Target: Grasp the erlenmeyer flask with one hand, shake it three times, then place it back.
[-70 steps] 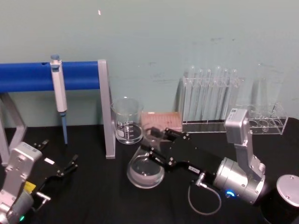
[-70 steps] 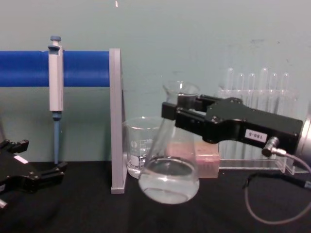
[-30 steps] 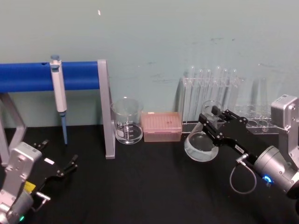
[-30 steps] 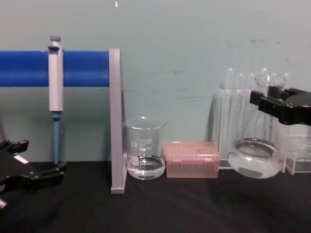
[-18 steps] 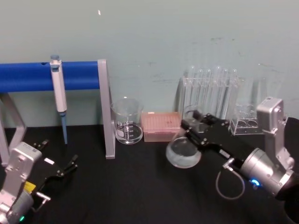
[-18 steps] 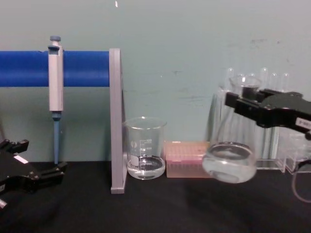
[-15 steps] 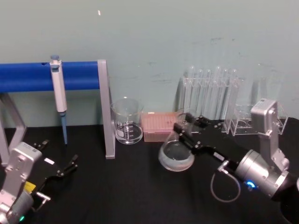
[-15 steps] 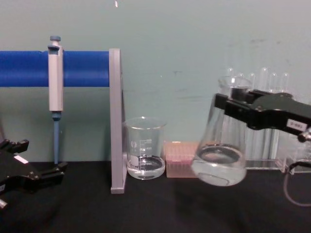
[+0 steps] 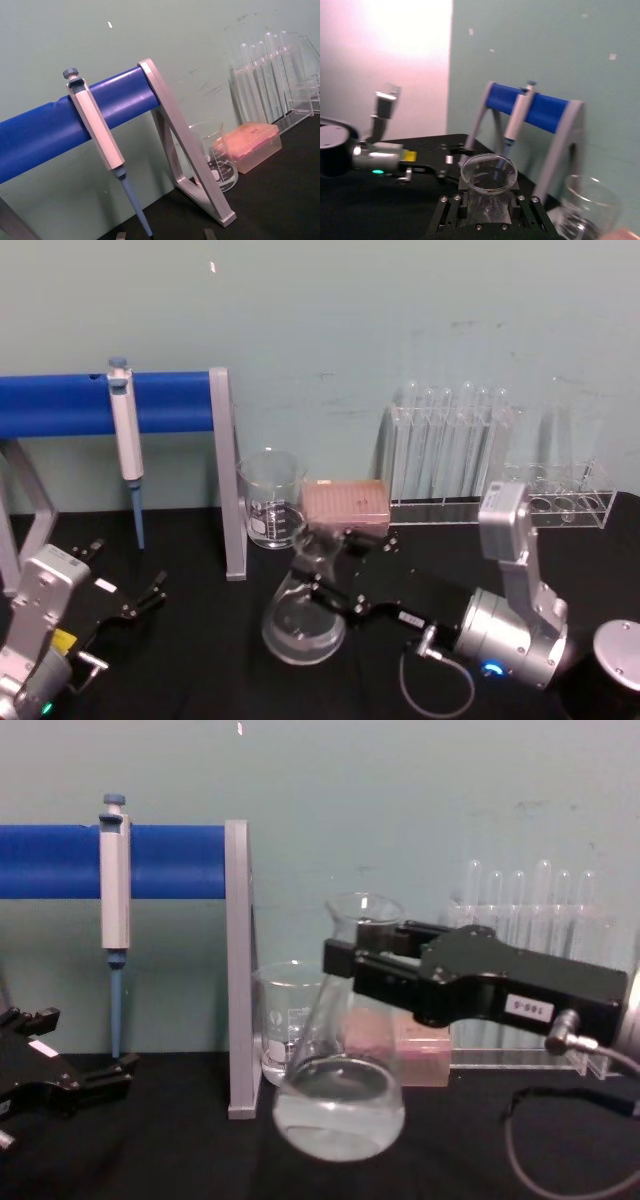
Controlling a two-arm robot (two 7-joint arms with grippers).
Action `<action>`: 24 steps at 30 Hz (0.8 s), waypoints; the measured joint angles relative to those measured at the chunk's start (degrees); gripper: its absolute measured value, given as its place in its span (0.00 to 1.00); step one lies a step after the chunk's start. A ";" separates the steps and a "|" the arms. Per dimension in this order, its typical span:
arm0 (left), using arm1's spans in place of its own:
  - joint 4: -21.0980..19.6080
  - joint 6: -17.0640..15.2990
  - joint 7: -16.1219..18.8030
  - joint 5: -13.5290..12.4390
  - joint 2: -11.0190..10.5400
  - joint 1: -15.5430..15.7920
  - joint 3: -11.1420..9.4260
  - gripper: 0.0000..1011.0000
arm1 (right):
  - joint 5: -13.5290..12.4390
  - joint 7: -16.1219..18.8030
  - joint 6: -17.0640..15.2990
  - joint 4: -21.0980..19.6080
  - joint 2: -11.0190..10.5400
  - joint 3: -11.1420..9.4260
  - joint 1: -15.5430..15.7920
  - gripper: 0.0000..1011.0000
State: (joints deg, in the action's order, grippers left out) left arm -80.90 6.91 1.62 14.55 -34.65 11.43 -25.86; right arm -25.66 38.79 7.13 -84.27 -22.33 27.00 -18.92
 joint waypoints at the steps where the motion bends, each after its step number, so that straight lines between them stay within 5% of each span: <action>1: 0.00 0.00 0.00 0.00 0.00 0.00 0.00 0.99 | -0.22 0.56 0.06 -0.17 -0.11 0.61 -0.11 0.44; 14: 0.00 0.00 0.00 0.00 0.00 0.00 0.00 0.99 | -1.76 0.94 0.65 -0.64 -0.98 2.64 -0.57 0.44; 24: 0.00 0.00 0.00 0.00 0.00 0.00 0.00 0.99 | -2.13 -2.67 1.13 -0.71 -1.41 1.71 -0.13 0.44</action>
State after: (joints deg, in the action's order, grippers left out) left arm -80.90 6.91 1.62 14.55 -34.65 11.43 -25.86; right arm -27.79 36.12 8.27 -84.97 -23.74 28.71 -19.06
